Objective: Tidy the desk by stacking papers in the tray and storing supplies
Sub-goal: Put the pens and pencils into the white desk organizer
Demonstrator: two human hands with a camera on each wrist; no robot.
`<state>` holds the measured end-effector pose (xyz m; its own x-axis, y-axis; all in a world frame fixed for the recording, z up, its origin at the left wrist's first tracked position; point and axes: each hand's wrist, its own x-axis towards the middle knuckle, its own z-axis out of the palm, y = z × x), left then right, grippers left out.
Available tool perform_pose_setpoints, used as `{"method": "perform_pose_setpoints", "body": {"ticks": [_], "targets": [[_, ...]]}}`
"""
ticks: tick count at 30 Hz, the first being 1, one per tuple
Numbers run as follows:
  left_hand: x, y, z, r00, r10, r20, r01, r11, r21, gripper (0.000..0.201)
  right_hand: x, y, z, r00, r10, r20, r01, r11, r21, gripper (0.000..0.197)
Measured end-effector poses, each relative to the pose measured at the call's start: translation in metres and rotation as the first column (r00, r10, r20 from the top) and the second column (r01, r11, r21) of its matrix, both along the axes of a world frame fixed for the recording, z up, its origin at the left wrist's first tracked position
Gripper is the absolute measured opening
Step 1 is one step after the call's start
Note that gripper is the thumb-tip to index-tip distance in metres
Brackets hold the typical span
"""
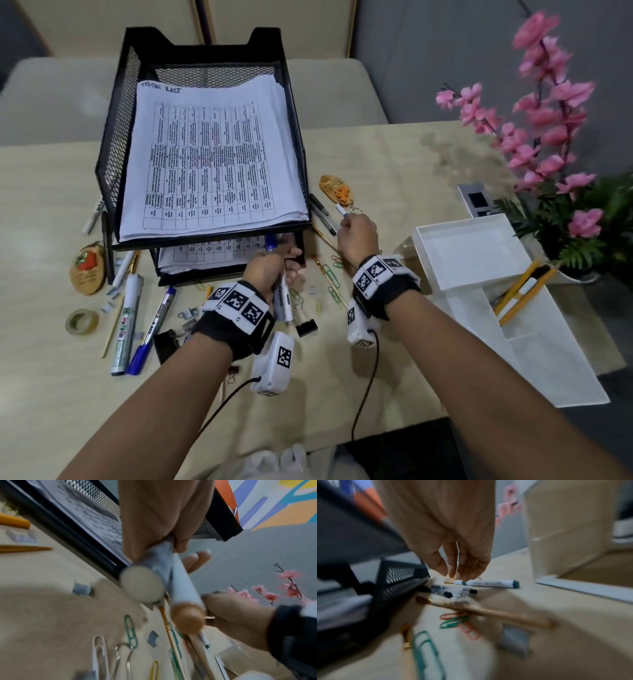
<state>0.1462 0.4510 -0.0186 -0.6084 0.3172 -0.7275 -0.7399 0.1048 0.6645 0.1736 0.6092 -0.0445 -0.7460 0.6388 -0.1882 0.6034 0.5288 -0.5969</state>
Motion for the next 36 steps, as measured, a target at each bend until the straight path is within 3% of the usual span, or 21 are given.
{"method": "perform_pose_setpoints", "body": {"ticks": [2, 4, 7, 9, 12, 14, 17, 21, 23, 26, 30, 33, 36], "targets": [[-0.003, -0.003, 0.003, 1.0, 0.001, -0.018, -0.002, 1.0, -0.018, 0.014, -0.015, 0.004, -0.008, 0.986, 0.085, 0.142, -0.102, 0.987, 0.122, 0.03], [-0.007, -0.007, 0.004, 0.998, -0.028, -0.06, 0.023, 0.996, -0.085, 0.017, -0.016, 0.004, -0.014, 0.962, 0.114, 0.249, -0.17, 0.961, 0.216, 0.03], [-0.013, -0.011, 0.0, 0.996, -0.055, -0.066, 0.048, 0.993, -0.109, 0.016, -0.007, 0.0, -0.013, 0.954, 0.149, 0.262, -0.217, 0.942, 0.254, 0.025], [-0.014, -0.01, 0.001, 0.999, -0.043, -0.028, 0.041, 0.997, -0.071, 0.016, 0.007, -0.001, -0.007, 0.988, 0.068, 0.14, -0.092, 0.981, 0.174, 0.022], [-0.01, -0.002, 0.004, 0.996, 0.003, 0.089, -0.009, 0.997, 0.075, 0.019, 0.041, -0.012, 0.006, 0.992, -0.106, -0.069, 0.092, 0.979, -0.184, 0.011], [-0.003, 0.008, 0.005, 0.989, -0.015, 0.144, -0.007, 0.988, 0.151, 0.021, 0.072, -0.03, 0.019, 0.991, -0.041, -0.125, -0.004, 0.938, -0.346, 0.01], [0.007, 0.024, 0.004, 0.99, -0.014, 0.139, -0.02, 0.97, 0.242, 0.024, 0.101, -0.051, 0.027, 0.989, 0.105, -0.108, -0.141, 0.9, -0.412, 0.021], [0.012, 0.029, 0.0, 0.995, 0.021, 0.096, -0.047, 0.96, 0.277, 0.03, 0.09, -0.042, 0.022, 0.991, 0.054, -0.121, -0.103, 0.891, -0.441, 0.03], [0.011, 0.026, 0.0, 0.997, 0.046, 0.055, -0.057, 0.975, 0.216, 0.029, 0.069, -0.027, 0.019, 0.987, -0.022, -0.157, -0.037, 0.93, -0.366, 0.033], [0.007, 0.017, 0.001, 0.996, 0.073, 0.043, -0.078, 0.988, 0.13, 0.028, 0.03, -0.001, 0.008, 0.99, -0.041, -0.136, 0.03, 0.996, -0.086, 0.021], [0.001, 0.0, -0.002, 1.0, 0.026, 0.002, -0.026, 0.998, 0.057, 0.021, 0.007, 0.02, -0.01, 0.979, 0.006, 0.201, -0.052, 0.973, 0.226, 0.027], [-0.001, -0.006, -0.003, 1.0, 0.018, 0.001, -0.018, 0.999, 0.049, 0.018, 0.009, 0.023, -0.015, 0.954, -0.004, 0.3, -0.073, 0.967, 0.243, 0.024], [-0.001, -0.002, -0.004, 0.993, 0.043, 0.11, -0.055, 0.993, 0.107, 0.03, 0.017, 0.015, -0.004, 0.979, 0.0, 0.205, -0.024, 0.993, 0.115, 0.022]]}}
